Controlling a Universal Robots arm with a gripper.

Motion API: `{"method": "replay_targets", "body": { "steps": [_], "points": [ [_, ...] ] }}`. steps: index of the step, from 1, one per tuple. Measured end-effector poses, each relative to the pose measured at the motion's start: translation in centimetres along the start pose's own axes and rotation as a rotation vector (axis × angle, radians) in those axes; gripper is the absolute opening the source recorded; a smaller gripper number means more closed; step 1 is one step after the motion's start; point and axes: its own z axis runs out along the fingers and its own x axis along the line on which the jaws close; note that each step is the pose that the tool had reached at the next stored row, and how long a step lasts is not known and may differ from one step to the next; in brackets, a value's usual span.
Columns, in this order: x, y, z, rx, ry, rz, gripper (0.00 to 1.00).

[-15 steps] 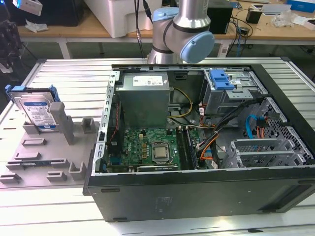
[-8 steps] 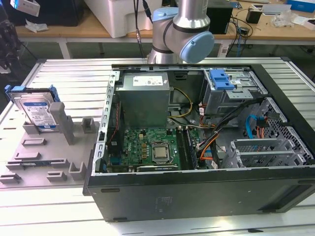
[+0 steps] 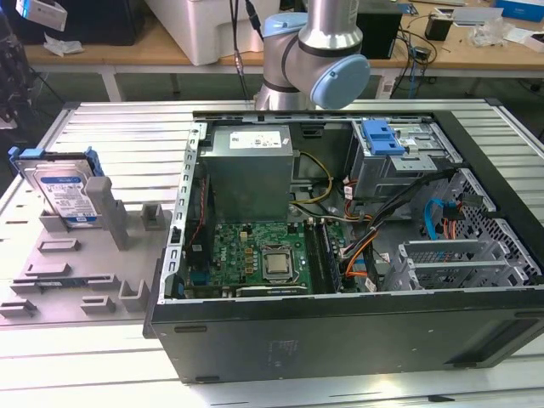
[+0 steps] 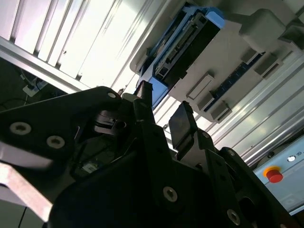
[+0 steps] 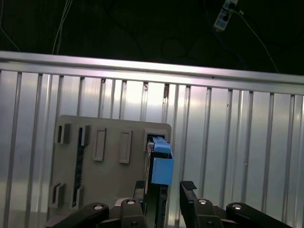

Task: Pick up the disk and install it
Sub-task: 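Pick up the disk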

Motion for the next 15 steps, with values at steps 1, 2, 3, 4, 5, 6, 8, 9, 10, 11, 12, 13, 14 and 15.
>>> {"method": "replay_targets", "body": {
  "steps": [1, 2, 3, 4, 5, 6, 8, 9, 10, 11, 12, 13, 14, 15],
  "points": [
    [0.02, 0.0, 0.03, -0.0002, 0.0009, 0.0, 0.42],
    [0.03, 0.0, 0.07, -0.0002, 0.0014, 0.0, 0.42],
    [0.04, 0.0, 0.12, -0.0001, 0.0019, 0.0, 0.42],
    [0.05, 0.01, 0.2, -0.0002, 0.0026, -0.001, 0.42],
    [0.06, 0.01, 0.26, -0.0002, 0.0031, -0.001, 0.42],
    [0.07, 0.01, 0.35, -0.0002, 0.0036, -0.001, 0.42],
    [0.09, 0.02, 0.53, -0.0004, 0.0047, -0.001, 0.42],
    [0.09, 0.02, 0.62, -0.0004, 0.0049, -0.001, 0.42],
    [0.1, 0.02, 0.71, -0.0004, 0.0052, -0.001, 0.42],
    [0.1, 0.02, 0.8, -0.0004, 0.0053, -0.001, 0.42],
    [0.1, 0.01, 0.93, -0.0004, 0.0055, -0.001, 0.42],
    [0.1, 0.02, 1.07, -0.0004, 0.0054, -0.001, 0.42],
    [0.09, 0.04, 1.24, -0.0003, 0.0054, -0.001, 0.42],
    [0.09, 0.05, 1.34, -0.0002, 0.0054, -0.001, 0.42]
  ]
}}
